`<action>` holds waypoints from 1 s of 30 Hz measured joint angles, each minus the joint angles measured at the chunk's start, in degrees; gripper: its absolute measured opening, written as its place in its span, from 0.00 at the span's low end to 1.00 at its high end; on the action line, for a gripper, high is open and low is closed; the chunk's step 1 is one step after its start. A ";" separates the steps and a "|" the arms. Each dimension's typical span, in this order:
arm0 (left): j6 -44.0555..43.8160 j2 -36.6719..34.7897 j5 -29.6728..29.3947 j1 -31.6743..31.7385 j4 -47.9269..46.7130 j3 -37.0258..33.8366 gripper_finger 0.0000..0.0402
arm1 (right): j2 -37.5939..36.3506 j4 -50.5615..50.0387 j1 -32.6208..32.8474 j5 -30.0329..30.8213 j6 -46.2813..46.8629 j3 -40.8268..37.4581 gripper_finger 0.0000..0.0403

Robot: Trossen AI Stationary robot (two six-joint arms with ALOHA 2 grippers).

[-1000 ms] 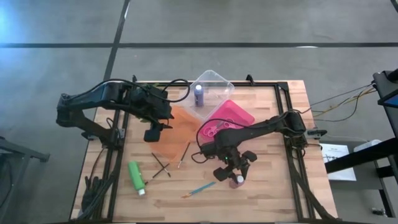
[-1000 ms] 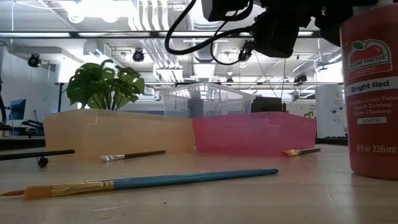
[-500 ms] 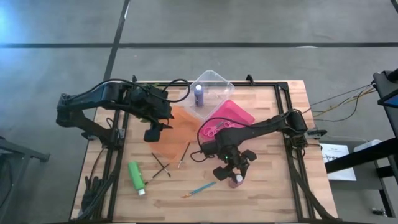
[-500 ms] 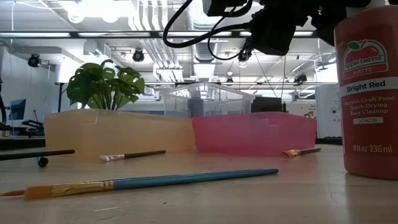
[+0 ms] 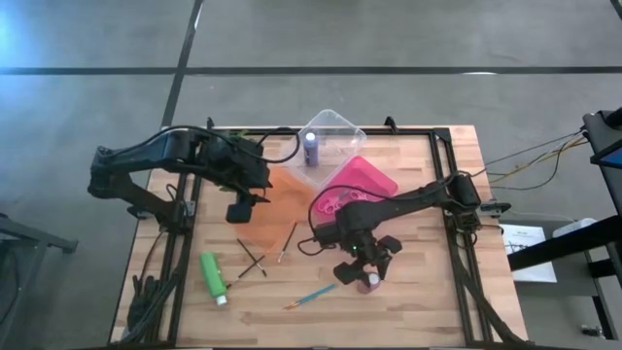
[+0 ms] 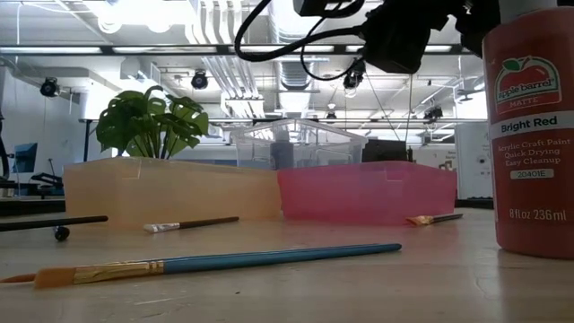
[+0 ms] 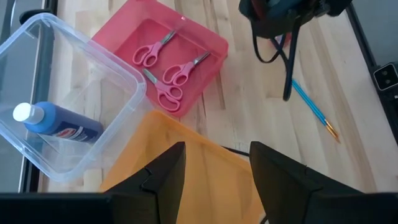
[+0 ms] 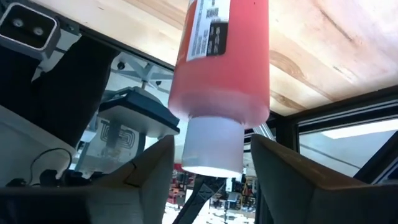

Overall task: Pick & Place Paint Supplies
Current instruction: Put the pink paint bottle into the transparent bin

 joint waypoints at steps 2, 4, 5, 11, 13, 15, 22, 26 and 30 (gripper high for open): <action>0.00 0.00 0.00 -0.02 0.46 -0.32 0.47 | 0.00 -0.38 0.37 -0.19 0.38 0.01 0.58; -0.34 0.00 0.00 -0.02 0.93 -0.33 0.47 | 0.00 -1.03 0.65 -0.30 0.72 0.01 0.63; -0.36 0.00 0.00 -0.02 0.98 -0.33 0.47 | 0.00 -1.16 0.79 -0.47 0.86 0.01 0.65; -0.35 0.00 0.00 -0.04 1.34 -0.31 0.47 | -1.41 -0.93 2.10 -0.95 3.83 2.78 0.72; -0.39 -0.02 0.00 -0.04 1.19 -0.31 0.47 | -3.40 0.55 2.80 0.76 6.57 4.96 0.73; -0.68 -0.02 0.01 -0.04 1.08 -0.31 0.47 | -6.14 3.88 3.74 5.25 9.58 7.11 0.73; -1.47 -0.02 3.25 -0.04 3.36 -0.33 0.47 | -17.56 12.59 9.91 45.71 13.66 13.02 0.73; 1.56 0.04 5.50 -1.38 7.54 -0.60 0.47 | -21.94 15.36 16.87 72.56 7.27 12.54 0.73; 5.83 1.20 5.60 -3.47 11.68 -0.66 0.47 | -24.49 15.96 22.56 87.16 -1.61 10.71 0.73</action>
